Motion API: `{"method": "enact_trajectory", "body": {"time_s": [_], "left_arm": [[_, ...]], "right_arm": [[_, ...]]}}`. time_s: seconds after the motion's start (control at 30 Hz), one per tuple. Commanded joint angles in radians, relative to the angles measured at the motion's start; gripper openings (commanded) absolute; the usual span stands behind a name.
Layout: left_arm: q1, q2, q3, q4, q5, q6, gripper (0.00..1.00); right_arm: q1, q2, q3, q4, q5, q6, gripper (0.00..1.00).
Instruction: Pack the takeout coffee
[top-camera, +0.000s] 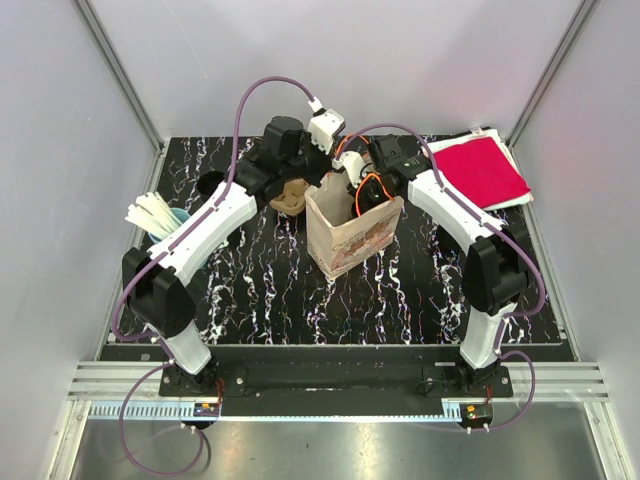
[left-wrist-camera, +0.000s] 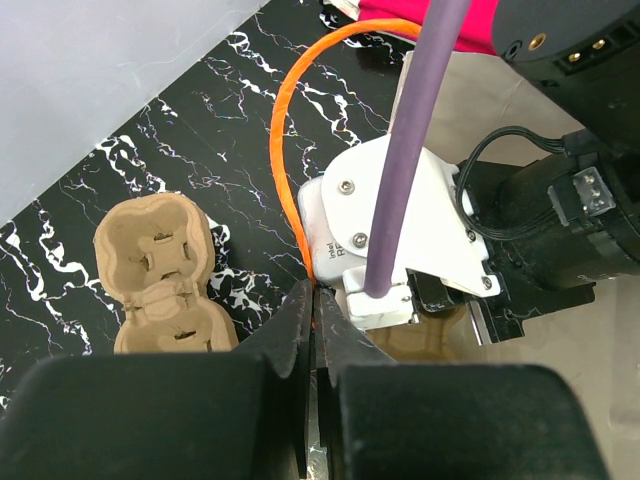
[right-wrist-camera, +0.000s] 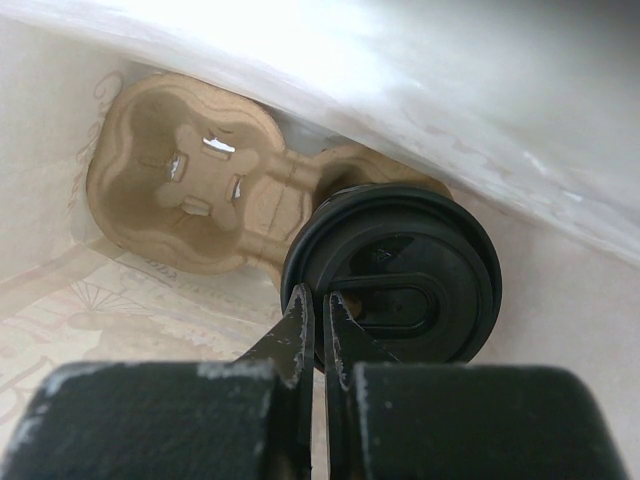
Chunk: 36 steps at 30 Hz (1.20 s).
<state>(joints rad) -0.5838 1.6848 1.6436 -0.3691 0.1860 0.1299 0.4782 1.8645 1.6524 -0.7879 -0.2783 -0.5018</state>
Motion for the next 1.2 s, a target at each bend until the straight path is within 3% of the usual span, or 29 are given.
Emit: {"method": "enact_trajectory", "body": {"time_s": [0.0,1.17], "left_arm": [[-0.008,-0.022,0.038,0.021,0.03,-0.006,0.0],[-0.008,-0.022,0.039,0.021,0.033,-0.003,0.0]], "right_arm": [[0.008,0.018,-0.009,0.024,-0.001,-0.026,0.0],[0.007,0.041,-0.011,0.045,0.021,-0.037,0.0]]}}
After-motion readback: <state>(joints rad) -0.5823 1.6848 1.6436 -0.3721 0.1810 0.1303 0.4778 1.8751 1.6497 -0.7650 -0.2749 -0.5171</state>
